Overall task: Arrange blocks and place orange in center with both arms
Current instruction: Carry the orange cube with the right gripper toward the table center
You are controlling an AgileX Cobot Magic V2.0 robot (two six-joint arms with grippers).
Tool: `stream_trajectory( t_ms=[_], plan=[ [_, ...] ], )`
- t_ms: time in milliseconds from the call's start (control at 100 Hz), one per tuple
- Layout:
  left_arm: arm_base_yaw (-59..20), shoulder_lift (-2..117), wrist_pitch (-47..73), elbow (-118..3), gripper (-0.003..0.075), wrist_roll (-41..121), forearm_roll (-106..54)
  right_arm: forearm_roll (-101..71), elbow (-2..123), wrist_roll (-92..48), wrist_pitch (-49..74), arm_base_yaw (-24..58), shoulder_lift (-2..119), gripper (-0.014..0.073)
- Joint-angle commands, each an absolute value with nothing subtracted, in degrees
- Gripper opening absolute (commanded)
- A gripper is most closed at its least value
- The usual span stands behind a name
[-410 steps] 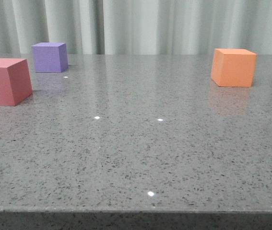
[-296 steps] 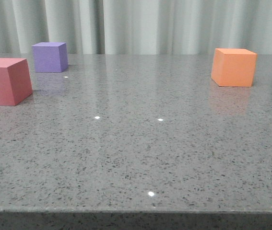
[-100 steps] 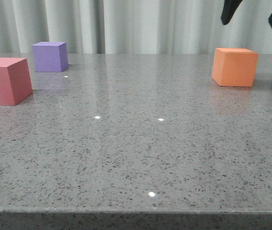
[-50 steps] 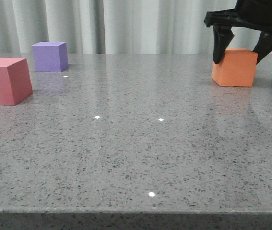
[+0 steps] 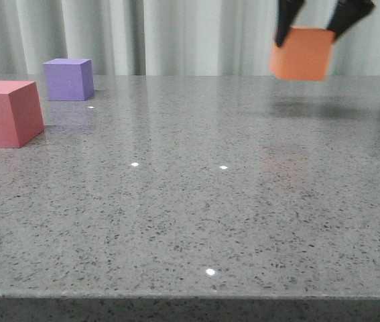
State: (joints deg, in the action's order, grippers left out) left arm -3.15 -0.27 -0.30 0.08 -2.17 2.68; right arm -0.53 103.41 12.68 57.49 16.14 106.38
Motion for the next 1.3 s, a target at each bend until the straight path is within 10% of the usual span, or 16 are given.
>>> stream_trajectory(
  t_ms=[0,1290],
  plan=[
    [-3.1,-2.0,-5.0,2.5,-0.0019,-2.4,2.7,1.0,107.2,16.6,55.1,19.4,103.4,0.0387],
    [-3.1,-2.0,-5.0,2.5,-0.0019,-2.4,2.7,4.9,122.7,32.4,54.5,34.4,120.8,0.0411]
  ],
)
